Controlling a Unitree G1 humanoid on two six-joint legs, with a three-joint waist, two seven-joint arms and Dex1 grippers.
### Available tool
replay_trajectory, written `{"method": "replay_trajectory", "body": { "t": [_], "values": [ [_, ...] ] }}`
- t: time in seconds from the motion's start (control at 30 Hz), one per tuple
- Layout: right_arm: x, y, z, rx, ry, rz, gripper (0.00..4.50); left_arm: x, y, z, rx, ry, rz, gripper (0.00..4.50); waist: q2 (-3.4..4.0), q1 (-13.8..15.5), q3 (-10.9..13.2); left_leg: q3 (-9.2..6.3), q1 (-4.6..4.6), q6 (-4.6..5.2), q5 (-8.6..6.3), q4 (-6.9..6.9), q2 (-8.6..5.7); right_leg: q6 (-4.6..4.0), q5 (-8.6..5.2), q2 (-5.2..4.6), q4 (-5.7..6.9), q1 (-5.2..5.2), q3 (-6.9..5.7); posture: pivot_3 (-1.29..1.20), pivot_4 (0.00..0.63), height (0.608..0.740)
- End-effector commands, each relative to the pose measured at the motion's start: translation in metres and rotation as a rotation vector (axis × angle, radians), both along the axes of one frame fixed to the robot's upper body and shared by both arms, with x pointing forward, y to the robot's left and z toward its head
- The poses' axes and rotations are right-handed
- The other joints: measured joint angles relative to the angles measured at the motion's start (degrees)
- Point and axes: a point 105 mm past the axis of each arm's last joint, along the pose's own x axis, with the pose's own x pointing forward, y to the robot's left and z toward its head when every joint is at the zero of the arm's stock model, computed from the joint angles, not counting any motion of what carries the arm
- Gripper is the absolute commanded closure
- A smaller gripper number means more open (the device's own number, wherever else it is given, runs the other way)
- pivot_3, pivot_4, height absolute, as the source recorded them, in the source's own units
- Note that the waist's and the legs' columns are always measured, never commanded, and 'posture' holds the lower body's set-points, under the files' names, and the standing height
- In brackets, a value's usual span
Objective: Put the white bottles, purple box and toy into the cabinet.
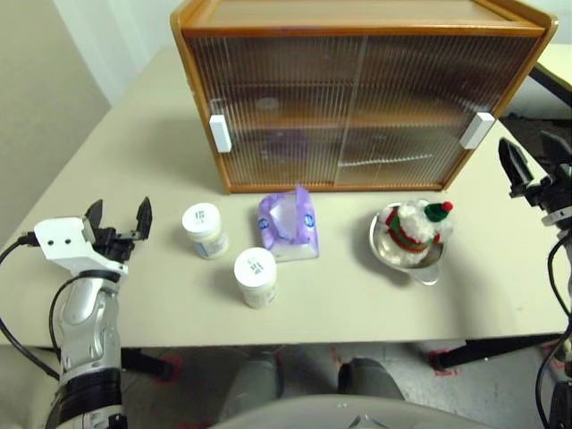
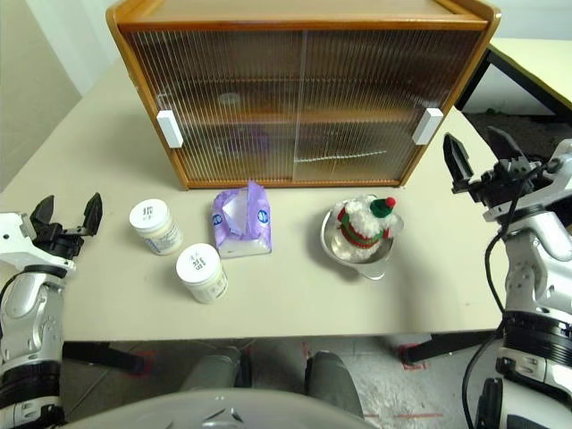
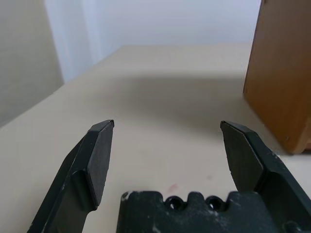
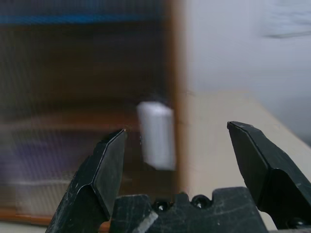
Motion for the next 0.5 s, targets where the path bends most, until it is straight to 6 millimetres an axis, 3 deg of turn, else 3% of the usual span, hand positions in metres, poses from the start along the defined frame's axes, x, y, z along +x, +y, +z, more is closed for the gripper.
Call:
{"method": "replay_trajectory", "body": {
  "t": [0.03, 0.17, 0.27, 0.5],
  "values": [
    [-0.007, 0.033, 0.017, -0.037, 0.008, 0.192, 0.0, 0.004, -0.002, 0.012, 0.005, -0.01, -0.017, 0.05, -0.02, 0.01, 0.0, 0.0, -0.04, 0.0, 0.0, 0.0, 0.01, -0.01, 0.0, 0.0, -0.01, -0.03, -0.01, 0.03, 0.0, 0.74],
    [-0.015, 0.062, 0.028, -0.059, 0.029, 0.364, 0.0, 0.01, -0.004, 0.03, 0.018, -0.04, -0.034, 0.05, -0.1, 0.07, -0.03, 0.0, -0.09, 0.0, -0.01, 0.0, 0.03, -0.04, 0.04, 0.0, -0.03, -0.06, -0.05, 0.03, 0.0, 0.74],
    [-0.025, 0.086, 0.027, -0.084, 0.083, 0.516, 0.0, 0.015, -0.004, 0.044, 0.021, -0.063, -0.036, 0.05, -0.09, 0.13, -0.03, 0.05, -0.1, -0.01, -0.01, 0.01, 0.03, -0.03, 0.07, -0.01, -0.08, -0.05, -0.04, 0.04, 0.0, 0.74],
    [-0.04, 0.121, 0.016, -0.13, 0.167, 0.704, 0.0, 0.027, -0.013, 0.068, -0.002, -0.093, -0.081, 0.05, -0.24, 0.26, -0.06, 0.09, -0.12, 0.0, 0.0, 0.03, 0.03, 0.0, 0.09, 0.11, -0.12, -0.05, -0.05, 0.05, 0.0, 0.74]
  ]
}}
